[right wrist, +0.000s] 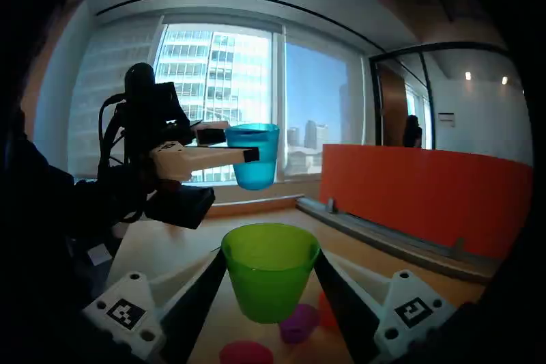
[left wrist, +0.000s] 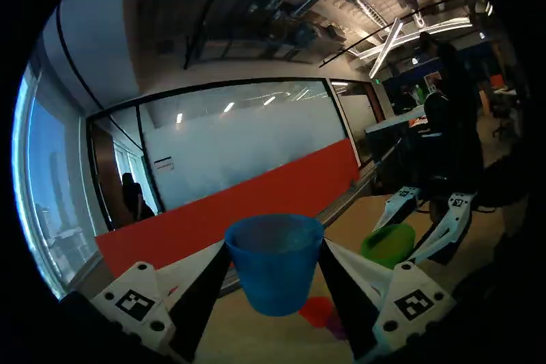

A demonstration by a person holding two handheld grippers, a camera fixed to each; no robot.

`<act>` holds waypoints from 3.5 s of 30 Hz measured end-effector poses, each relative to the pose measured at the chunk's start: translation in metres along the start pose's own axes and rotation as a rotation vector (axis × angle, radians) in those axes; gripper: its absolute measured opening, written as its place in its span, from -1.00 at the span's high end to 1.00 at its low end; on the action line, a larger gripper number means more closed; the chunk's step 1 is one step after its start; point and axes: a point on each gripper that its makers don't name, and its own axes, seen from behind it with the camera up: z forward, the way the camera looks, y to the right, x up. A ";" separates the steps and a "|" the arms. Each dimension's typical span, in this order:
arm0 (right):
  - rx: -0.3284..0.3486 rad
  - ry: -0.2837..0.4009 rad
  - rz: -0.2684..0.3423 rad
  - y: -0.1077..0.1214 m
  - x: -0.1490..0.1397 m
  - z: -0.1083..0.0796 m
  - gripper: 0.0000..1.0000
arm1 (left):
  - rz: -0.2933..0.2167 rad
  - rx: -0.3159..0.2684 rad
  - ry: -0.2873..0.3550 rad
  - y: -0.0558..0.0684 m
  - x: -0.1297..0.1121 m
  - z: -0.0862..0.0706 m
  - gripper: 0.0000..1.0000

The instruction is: Pour water

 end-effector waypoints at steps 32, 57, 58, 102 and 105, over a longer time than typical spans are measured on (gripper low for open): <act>0.078 -0.010 -0.009 -0.031 -0.004 0.014 -0.83 | 0.325 0.024 0.028 -0.001 0.041 -0.001 -0.71; 0.101 -0.006 -0.009 -0.041 -0.003 0.019 -0.82 | 0.524 0.028 0.027 0.009 0.053 0.002 -0.71; 0.101 -0.006 -0.009 -0.041 -0.003 0.019 -0.82 | 0.531 0.029 0.027 0.008 0.053 0.002 -0.71; 0.089 -0.001 -0.010 -0.034 -0.003 0.020 -0.82 | 0.799 0.054 0.059 0.022 0.071 0.005 -0.71; 0.089 -0.001 -0.010 -0.034 -0.003 0.019 -0.82 | 0.810 0.057 0.060 0.022 0.071 0.005 -0.71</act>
